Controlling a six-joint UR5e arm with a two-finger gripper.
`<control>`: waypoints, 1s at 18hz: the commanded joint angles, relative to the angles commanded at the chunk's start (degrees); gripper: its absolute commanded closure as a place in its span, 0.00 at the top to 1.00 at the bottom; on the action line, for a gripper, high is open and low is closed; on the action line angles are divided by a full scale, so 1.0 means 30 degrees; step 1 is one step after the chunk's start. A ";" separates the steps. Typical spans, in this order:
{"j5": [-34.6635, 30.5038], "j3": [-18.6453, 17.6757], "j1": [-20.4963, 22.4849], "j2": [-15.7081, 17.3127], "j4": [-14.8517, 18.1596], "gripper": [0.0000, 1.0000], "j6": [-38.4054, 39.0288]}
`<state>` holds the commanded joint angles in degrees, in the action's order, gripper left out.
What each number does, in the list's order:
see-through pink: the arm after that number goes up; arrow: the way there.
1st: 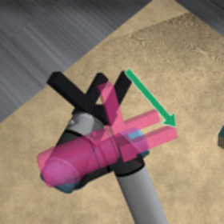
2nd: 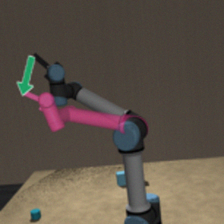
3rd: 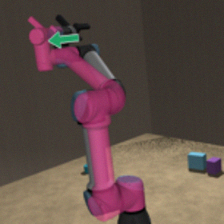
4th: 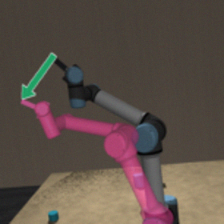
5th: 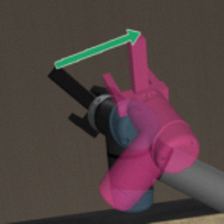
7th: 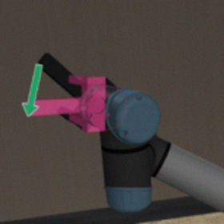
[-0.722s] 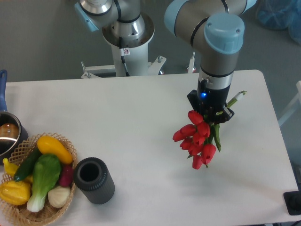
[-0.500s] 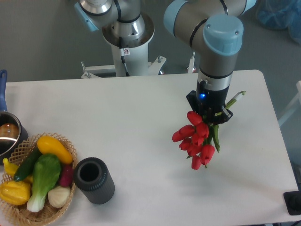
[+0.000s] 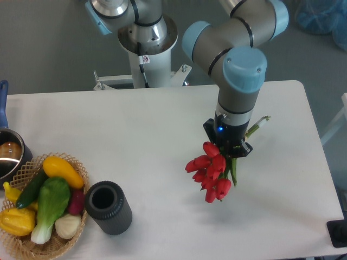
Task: Place the flowers on the table
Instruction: 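Move the held red tulips down and across the table with the gripper, then lower the red tulips onto the table and open the gripper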
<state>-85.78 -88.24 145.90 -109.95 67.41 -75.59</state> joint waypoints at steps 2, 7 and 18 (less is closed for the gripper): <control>0.0030 -0.0117 -0.0206 -0.0029 0.0030 0.16 0.0000; 0.0088 -0.0409 -0.0236 -0.0001 0.0030 0.35 0.0029; 0.0118 -0.0645 0.0057 0.0204 -0.1375 1.00 0.1114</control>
<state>-85.43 -90.18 146.07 -109.34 63.28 -72.24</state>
